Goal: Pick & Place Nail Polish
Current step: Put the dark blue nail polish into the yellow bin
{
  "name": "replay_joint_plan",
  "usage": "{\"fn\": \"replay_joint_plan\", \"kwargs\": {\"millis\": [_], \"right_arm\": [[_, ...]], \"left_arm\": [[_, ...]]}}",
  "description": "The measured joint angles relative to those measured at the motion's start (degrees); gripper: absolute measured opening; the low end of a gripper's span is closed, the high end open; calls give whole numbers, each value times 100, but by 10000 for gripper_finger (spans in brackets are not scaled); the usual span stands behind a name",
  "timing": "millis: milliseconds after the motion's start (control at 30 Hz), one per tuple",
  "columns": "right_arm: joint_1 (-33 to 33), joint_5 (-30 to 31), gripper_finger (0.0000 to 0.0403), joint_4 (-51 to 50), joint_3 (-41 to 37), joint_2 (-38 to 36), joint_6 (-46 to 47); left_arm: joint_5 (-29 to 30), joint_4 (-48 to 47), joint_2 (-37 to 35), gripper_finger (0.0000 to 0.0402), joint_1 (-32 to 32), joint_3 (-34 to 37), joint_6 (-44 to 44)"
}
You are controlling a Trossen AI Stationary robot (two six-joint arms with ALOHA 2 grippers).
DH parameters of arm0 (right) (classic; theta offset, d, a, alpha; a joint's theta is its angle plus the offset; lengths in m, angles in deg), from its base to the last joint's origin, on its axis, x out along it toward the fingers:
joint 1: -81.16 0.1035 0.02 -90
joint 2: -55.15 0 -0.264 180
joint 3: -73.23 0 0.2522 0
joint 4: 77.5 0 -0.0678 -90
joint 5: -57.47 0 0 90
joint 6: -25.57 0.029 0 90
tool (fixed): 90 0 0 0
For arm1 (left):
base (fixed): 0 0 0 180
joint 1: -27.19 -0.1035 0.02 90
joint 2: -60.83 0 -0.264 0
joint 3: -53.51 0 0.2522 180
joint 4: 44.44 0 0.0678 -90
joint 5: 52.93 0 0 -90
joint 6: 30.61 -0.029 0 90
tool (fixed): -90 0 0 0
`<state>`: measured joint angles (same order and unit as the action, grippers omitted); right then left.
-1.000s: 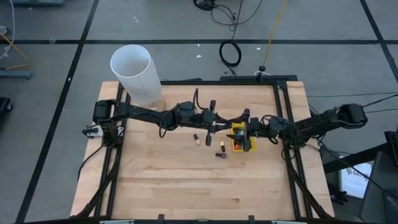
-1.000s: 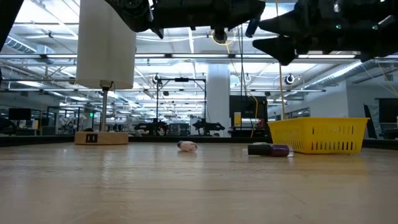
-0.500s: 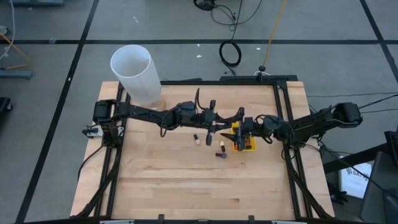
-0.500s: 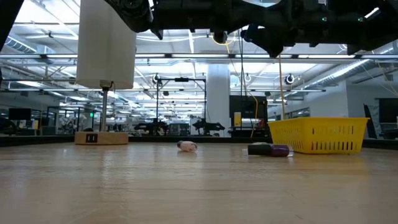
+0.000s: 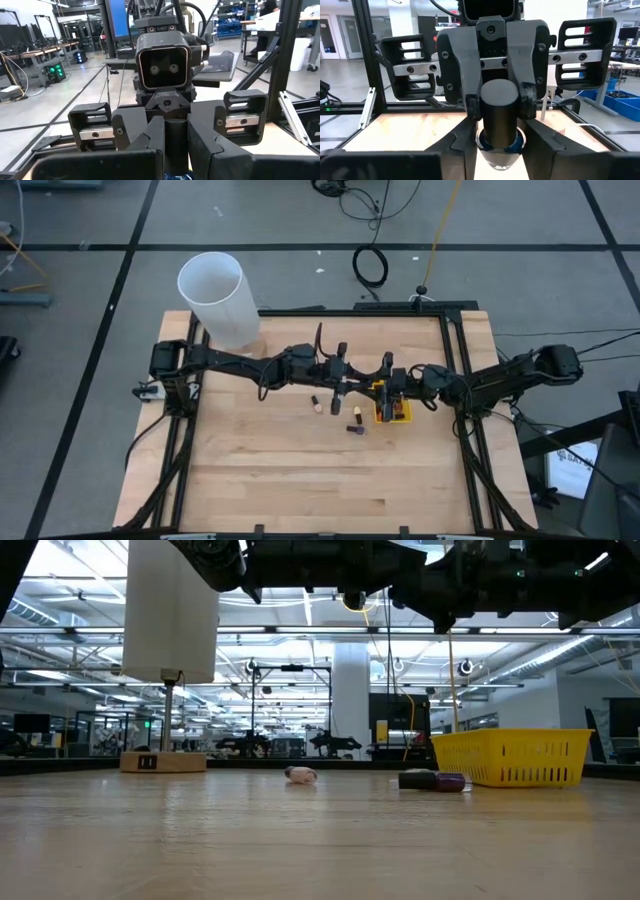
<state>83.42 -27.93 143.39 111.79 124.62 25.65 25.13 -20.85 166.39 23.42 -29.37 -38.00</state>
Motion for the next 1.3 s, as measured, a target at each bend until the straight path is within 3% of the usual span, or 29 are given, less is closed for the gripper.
{"fn": "replay_joint_plan", "kwargs": {"millis": [167,333,533,733,867,1033,1300], "right_arm": [[2,-14,107,-74,0,-4,12],[0,4,107,-251,0,-4,78],[-4,-8,107,-1302,-4,-383,311],[36,-43,107,-3287,-2,-1362,966],[117,-40,107,-4744,-2,-1931,1528],[125,-35,107,-6163,-4,-2148,2153],[125,-31,107,-6985,-4,-2068,2685]], "left_arm": [[16,-14,0,43,18,0,34],[772,-255,-3,112,142,-86,306],[2199,-1932,-39,230,445,-634,-44],[2525,-3934,-42,311,531,-1021,232],[2611,-4948,-42,331,502,-967,870],[2621,-5062,2,334,437,-552,1461],[2618,-4773,7,335,360,-142,1719]]}}
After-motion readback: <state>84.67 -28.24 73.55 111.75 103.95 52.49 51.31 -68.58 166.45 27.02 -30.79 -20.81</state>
